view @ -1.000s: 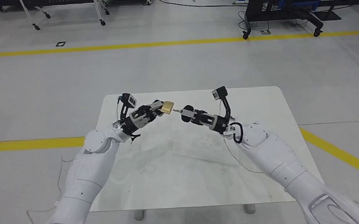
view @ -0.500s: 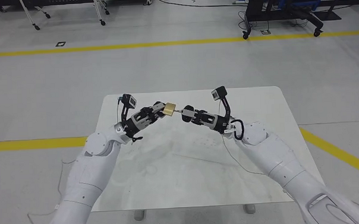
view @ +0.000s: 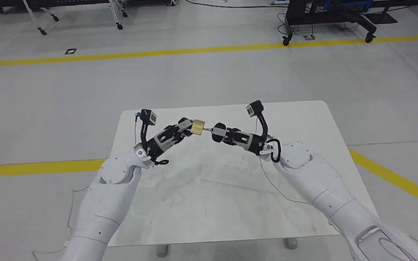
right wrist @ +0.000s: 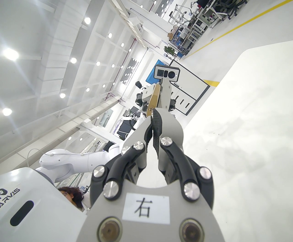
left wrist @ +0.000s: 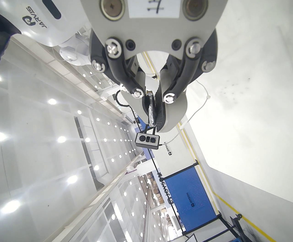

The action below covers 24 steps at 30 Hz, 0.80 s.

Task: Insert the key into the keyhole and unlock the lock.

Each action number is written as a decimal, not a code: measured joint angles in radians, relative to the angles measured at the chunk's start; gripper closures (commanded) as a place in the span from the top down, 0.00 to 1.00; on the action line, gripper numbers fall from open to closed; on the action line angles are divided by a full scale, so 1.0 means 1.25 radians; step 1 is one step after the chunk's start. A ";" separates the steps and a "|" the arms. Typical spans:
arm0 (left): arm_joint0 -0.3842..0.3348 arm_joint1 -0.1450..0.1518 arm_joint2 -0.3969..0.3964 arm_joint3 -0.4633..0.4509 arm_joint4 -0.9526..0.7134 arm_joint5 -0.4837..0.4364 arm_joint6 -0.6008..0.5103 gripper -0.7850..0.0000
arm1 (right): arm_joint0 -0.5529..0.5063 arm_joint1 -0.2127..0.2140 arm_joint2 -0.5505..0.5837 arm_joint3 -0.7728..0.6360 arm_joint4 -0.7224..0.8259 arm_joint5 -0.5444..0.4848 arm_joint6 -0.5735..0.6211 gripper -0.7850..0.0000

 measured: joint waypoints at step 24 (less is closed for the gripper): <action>0.013 -0.001 0.004 -0.019 0.078 -0.013 0.070 0.00 | -0.016 -0.014 0.022 -0.011 -0.059 0.013 -0.008 0.00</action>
